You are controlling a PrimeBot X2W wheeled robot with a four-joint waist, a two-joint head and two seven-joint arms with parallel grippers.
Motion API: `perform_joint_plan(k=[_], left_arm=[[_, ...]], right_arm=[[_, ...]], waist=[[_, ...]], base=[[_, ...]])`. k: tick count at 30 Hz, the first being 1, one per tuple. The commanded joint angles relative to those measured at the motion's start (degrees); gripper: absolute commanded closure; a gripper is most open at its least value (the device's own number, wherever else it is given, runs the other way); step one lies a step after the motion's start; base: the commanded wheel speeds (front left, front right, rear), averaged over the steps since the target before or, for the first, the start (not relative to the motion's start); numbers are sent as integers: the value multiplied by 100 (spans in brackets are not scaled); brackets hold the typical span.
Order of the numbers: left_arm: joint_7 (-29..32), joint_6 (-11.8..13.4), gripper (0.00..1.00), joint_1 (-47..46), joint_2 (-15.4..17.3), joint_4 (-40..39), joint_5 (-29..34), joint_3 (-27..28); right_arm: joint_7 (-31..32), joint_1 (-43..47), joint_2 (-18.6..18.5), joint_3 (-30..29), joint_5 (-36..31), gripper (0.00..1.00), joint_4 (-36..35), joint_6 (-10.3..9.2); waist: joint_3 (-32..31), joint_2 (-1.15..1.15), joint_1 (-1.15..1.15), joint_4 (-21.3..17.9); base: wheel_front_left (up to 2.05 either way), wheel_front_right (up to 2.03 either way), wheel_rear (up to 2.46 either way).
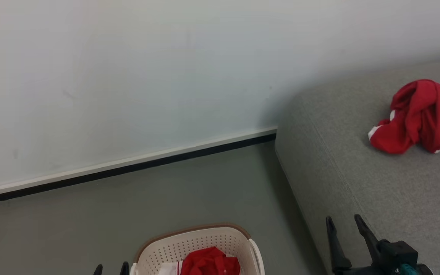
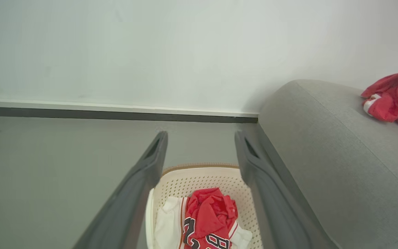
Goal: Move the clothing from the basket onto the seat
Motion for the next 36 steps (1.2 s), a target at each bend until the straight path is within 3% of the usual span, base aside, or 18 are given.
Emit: perform_joint_plan(k=[1,18,25,36], left_arm=[[-24,-40,0,-113,15,54,71,-32],[753,-272,0,-2445,459,1660,450,-772],[1524,33,0,-3391,661,2607,885,-1019],[2087,437,0,-4328,725,3587,1204,-1215]], right_arm=[[-4,-70,4,-6,20,0,-39,-2],[-576,-602,10,58,511,0,-283,-2],[-786,-733,13,147,828,0,-335,-2],[-874,-892,12,393,1161,0,-399,-2]], waist=[[523,0,0,-475],[2839,0,0,-1472],[3654,0,0,-1739],[4422,0,0,-1995]], base=[[0,0,0],[0,0,0],[0,0,0],[0,0,0]])
